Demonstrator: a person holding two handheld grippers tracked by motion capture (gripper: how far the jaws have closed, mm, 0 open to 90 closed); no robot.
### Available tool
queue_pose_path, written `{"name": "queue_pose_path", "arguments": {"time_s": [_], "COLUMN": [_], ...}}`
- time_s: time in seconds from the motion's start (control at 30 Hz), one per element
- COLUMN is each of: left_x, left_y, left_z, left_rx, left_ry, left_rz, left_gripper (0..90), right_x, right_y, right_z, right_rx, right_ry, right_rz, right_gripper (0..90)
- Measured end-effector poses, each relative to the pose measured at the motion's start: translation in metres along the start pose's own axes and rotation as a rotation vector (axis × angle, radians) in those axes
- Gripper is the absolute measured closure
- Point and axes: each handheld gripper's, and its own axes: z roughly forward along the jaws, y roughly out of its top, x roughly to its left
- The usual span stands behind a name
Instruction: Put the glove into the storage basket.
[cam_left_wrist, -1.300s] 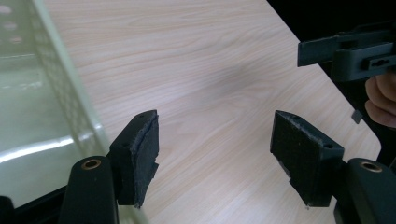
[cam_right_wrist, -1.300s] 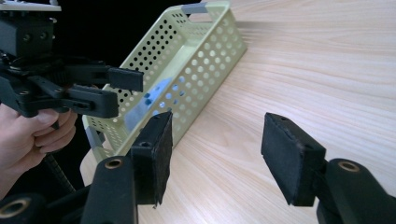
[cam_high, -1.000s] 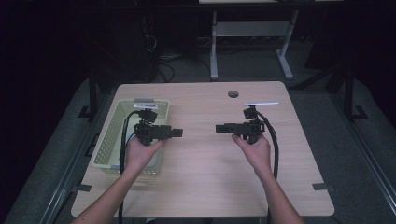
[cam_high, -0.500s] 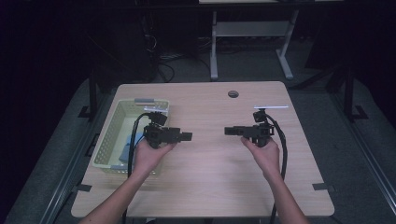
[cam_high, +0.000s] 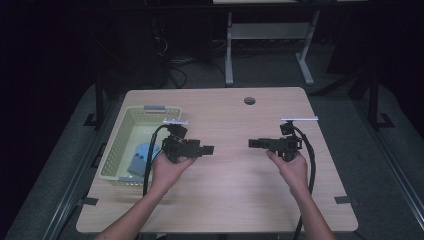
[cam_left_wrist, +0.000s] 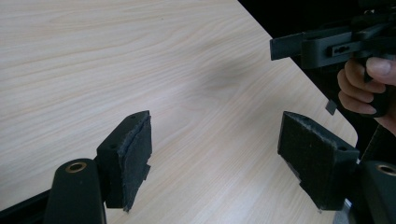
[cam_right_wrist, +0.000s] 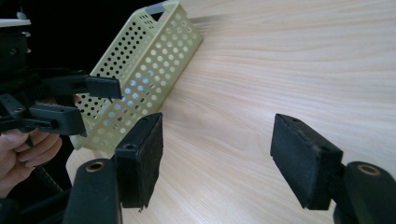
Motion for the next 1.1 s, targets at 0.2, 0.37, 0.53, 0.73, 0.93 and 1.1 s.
{"name": "queue_pose_path", "arguments": {"time_s": [0.2, 0.37, 0.53, 0.73, 0.93, 1.1], "left_x": [-0.004, -0.009, -0.013, -0.016, -0.020, -0.024], "left_y": [-0.004, -0.008, -0.013, -0.017, -0.022, -0.027], "left_z": [0.009, 0.014, 0.020, 0.026, 0.033, 0.037], "left_rx": [0.014, 0.022, 0.027, 0.030, 0.041, 0.045], "left_ry": [-0.012, -0.011, -0.019, -0.024, -0.046, -0.059], "left_rz": [-0.001, 0.014, 0.020, 0.027, 0.031, 0.044], "left_gripper": [24.6, 23.8, 22.8, 22.6, 22.5, 22.4], "right_x": [-0.006, -0.012, -0.019, -0.025, -0.034, -0.040], "right_y": [-0.004, -0.008, -0.013, -0.016, -0.022, -0.028], "right_z": [-0.009, -0.014, -0.019, -0.025, -0.032, -0.034], "right_rx": [-0.014, -0.018, -0.014, -0.021, -0.024, -0.019], "right_ry": [-0.012, -0.023, -0.036, -0.046, -0.058, -0.065], "right_rz": [0.010, 0.022, 0.028, 0.029, 0.040, 0.051], "right_gripper": [33.2, 32.7, 31.6, 31.2, 30.5, 29.9]}}
